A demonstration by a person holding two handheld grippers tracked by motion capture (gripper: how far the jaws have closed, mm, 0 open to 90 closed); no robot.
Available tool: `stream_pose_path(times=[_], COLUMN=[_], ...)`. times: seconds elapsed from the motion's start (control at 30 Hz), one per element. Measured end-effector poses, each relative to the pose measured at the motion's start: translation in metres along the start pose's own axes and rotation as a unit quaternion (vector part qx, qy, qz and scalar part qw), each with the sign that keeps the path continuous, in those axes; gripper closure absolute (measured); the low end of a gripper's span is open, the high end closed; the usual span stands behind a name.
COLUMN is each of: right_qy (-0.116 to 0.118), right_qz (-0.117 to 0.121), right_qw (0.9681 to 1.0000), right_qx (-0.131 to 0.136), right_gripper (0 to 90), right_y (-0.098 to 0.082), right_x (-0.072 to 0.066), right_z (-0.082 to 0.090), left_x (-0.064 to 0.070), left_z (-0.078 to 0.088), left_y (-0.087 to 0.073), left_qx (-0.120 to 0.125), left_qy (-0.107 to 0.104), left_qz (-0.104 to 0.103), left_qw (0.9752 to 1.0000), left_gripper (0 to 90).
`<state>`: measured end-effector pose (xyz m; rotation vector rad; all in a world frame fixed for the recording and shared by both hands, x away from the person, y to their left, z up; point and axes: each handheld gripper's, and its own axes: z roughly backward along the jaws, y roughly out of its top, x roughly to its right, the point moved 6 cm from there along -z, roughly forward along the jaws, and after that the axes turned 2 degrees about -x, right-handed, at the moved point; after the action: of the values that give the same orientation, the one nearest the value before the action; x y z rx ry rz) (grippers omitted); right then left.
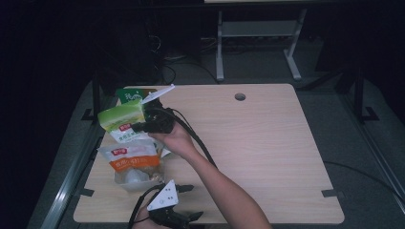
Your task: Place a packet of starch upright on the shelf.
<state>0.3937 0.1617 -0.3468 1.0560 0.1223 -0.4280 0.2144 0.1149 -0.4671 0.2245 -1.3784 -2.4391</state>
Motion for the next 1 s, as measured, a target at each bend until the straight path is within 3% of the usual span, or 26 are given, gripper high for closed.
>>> stream_pose_path(times=[0.53,1.0], right_qy=[0.014,0.026], right_qz=[-0.007,-0.026], right_qw=[0.9999,0.9993], right_qx=[-0.008,-0.009], right_gripper=[90.0,90.0], right_y=[-0.004,-0.022], right_x=[0.004,0.013], right_z=[-0.024,-0.045], left_x=[0.002,0.001], left_z=[0.0,0.001], left_y=[0.0,0.0], left_qx=[0.001,0.001], left_qy=[-0.002,-0.002], left_qz=[0.004,0.005], left_qw=[1.0,1.0], left_gripper=[18.9,19.0])
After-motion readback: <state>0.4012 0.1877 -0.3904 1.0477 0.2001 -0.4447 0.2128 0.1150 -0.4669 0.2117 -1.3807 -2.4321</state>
